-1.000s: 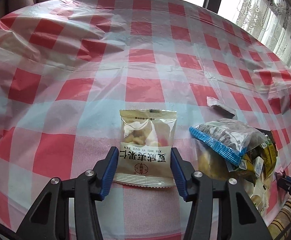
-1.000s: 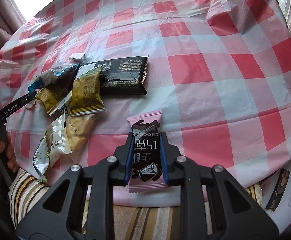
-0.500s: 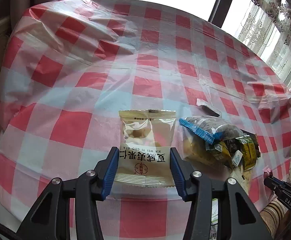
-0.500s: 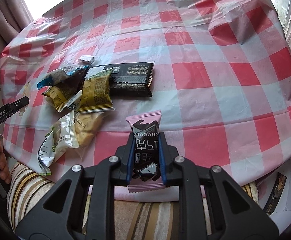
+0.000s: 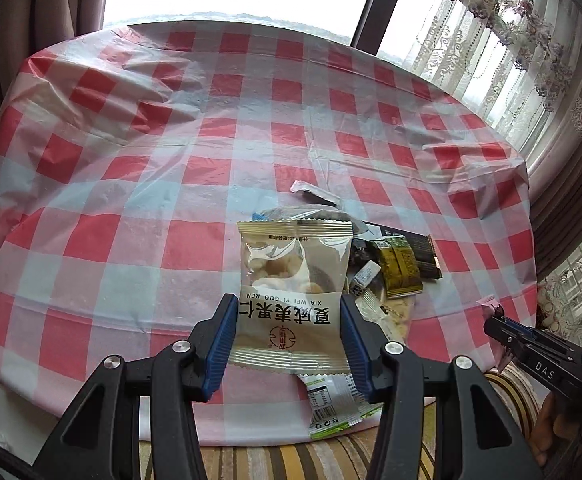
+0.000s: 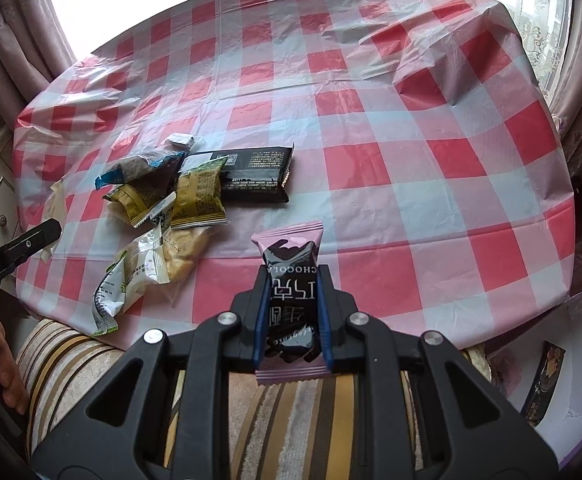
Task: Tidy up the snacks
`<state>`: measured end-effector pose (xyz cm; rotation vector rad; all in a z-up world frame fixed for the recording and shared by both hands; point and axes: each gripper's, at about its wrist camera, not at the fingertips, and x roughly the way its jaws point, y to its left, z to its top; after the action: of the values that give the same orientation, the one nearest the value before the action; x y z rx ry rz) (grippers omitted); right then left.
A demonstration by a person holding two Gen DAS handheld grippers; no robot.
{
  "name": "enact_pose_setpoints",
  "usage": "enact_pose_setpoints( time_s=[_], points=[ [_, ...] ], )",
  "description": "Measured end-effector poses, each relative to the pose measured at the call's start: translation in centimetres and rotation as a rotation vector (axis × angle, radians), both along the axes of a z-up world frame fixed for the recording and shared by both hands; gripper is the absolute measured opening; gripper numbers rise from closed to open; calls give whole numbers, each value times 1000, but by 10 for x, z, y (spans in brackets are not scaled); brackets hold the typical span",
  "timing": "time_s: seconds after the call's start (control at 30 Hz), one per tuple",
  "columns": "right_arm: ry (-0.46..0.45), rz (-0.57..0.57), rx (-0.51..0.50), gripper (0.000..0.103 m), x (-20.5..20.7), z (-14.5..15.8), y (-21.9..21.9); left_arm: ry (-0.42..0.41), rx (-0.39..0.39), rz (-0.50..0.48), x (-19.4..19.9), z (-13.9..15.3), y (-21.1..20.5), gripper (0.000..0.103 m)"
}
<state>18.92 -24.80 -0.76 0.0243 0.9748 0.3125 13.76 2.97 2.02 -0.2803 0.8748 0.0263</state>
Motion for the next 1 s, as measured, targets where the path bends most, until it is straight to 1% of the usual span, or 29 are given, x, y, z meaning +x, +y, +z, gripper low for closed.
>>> enact_pose_setpoints(
  time_s=[0.1, 0.2, 0.5, 0.8, 1.0],
  points=[
    [-6, -14, 12, 25, -6, 4, -11, -3, -9, -47, -1, 3, -21, 51],
    [-10, -33, 27, 25, -10, 7, -23, -8, 1, -91, -2, 7, -42, 51],
    [-19, -85, 57, 25, -22, 14, -61, -13, 10, -189, -2, 16, -90, 51],
    [-8, -161, 64, 25, -30, 13, -111, -5, 8, -297, 4, 21, -141, 51],
    [-10, -229, 50, 25, -35, 9, -148, 0, 17, -372, 8, 22, -177, 51]
  ],
)
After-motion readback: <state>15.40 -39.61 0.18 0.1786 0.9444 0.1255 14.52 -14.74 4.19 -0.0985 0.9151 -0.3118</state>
